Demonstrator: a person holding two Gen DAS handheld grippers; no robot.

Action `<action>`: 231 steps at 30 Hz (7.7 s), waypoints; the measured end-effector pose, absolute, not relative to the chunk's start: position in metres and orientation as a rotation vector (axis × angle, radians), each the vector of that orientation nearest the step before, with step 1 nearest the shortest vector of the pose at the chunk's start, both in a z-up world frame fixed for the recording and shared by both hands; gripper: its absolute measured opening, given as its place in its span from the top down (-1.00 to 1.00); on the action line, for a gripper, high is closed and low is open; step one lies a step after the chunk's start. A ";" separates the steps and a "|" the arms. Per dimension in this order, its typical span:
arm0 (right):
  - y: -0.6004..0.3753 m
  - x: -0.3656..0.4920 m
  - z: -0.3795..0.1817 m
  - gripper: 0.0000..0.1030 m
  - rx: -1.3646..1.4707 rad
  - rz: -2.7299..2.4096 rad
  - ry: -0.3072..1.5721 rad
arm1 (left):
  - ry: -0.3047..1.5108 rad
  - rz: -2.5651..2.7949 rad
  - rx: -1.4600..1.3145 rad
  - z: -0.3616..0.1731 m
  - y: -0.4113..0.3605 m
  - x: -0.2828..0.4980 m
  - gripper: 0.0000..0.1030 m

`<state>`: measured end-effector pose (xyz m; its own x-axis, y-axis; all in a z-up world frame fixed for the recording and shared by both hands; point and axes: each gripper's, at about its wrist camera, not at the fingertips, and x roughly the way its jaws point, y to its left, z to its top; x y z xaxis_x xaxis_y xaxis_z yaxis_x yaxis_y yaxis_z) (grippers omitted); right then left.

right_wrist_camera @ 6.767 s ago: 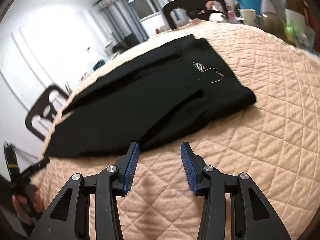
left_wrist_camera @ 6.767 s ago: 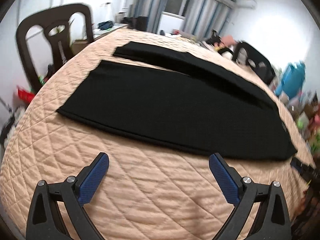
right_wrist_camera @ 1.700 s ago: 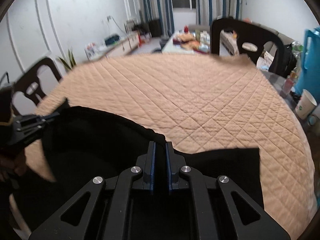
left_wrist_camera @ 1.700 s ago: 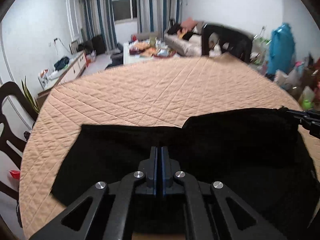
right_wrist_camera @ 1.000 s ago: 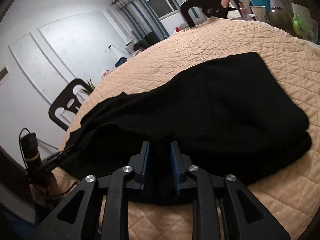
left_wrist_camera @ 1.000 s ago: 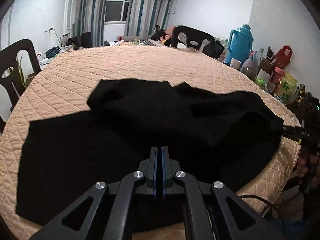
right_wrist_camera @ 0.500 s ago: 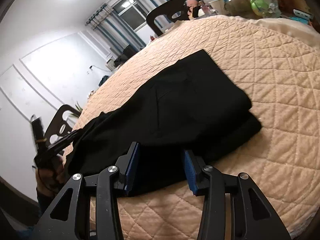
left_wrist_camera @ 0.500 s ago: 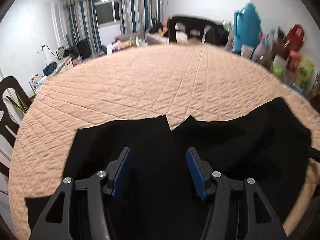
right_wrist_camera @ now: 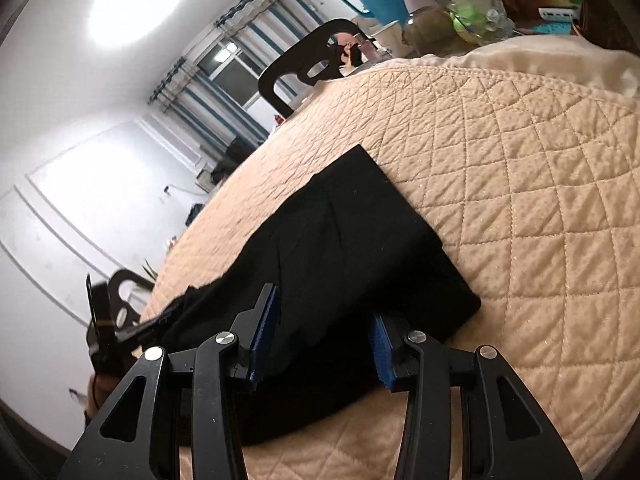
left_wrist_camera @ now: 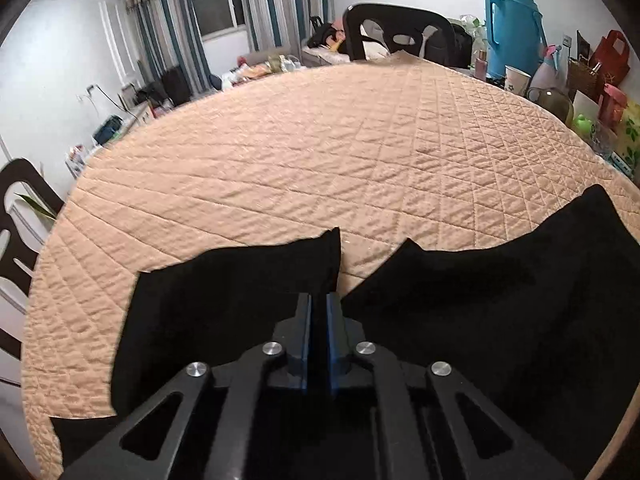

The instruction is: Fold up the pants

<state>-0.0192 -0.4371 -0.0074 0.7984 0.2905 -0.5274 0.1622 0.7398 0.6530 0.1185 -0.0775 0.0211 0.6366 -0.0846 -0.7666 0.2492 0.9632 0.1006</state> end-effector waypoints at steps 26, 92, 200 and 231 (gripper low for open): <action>-0.440 -0.015 -0.008 0.55 0.698 0.015 0.677 | 0.629 0.042 -0.528 0.006 0.119 -0.057 0.38; -0.411 0.003 0.029 0.50 0.431 -0.035 0.636 | 0.757 0.161 -0.061 0.025 0.146 0.037 0.89; -0.300 -0.012 0.007 0.32 0.088 0.265 0.691 | 0.712 0.276 -0.241 -0.005 0.121 -0.054 -0.22; -0.299 -0.010 0.009 0.32 0.128 0.289 0.690 | 0.664 0.120 -0.300 0.011 0.106 -0.050 0.75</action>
